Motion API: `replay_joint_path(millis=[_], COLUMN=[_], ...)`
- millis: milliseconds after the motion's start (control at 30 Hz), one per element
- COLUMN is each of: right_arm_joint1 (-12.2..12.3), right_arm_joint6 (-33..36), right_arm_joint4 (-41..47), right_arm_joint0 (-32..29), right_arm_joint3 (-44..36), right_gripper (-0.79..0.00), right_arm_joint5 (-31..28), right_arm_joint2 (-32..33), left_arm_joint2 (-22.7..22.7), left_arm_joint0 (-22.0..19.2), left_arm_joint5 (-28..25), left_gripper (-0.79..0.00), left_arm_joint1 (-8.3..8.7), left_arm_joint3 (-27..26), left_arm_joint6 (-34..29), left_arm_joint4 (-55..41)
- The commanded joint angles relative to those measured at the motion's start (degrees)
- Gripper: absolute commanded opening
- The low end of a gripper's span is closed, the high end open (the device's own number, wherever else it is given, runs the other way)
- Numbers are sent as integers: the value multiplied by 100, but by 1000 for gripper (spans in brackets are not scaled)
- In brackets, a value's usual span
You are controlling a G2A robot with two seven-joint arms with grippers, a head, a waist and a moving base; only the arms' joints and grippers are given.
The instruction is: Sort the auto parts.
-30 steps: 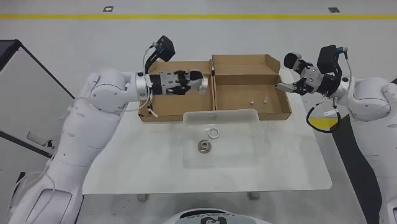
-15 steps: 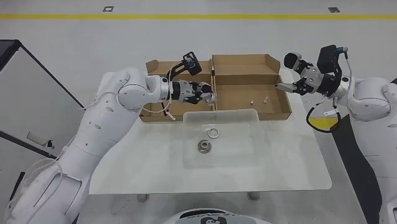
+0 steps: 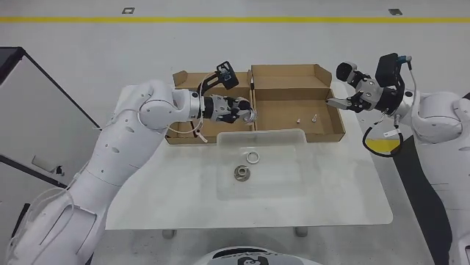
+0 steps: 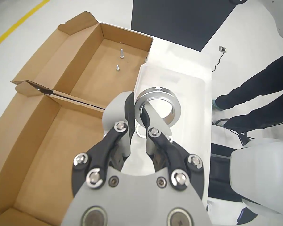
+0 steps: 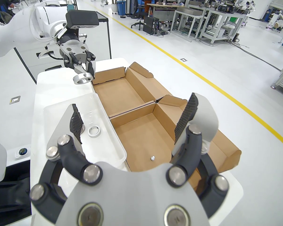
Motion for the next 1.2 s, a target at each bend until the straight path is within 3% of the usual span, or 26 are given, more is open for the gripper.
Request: replay_joint_path(millis=[0, 400, 667, 933, 1167], right_arm_joint1=[0, 0, 0, 0, 0], right_arm_joint6=[0, 0, 0, 0, 0], right_arm_joint4=[0, 0, 0, 0, 0], right_arm_joint0=[0, 0, 0, 0, 0], right_arm_joint3=[0, 0, 0, 0, 0], right_gripper=[0, 0, 0, 0, 0], right_arm_joint5=[0, 0, 0, 0, 0], right_arm_joint2=[0, 0, 0, 0, 0], left_arm_joint2=[0, 10, 316, 872, 1520], left_arm_joint0=[0, 44, -112, -611, -1189], left_arm_joint5=[0, 36, 1090, 1899, 2542], left_gripper=[-785, -785, -785, -785, -785], left_arm_joint1=[0, 0, -50, -281, -635], left_arm_joint3=[0, -38, -21, 534, 1400], left_arm_joint6=[0, 73, -465, -766, -811], left_arm_joint4=[1, 47, 670, 872, 1127])
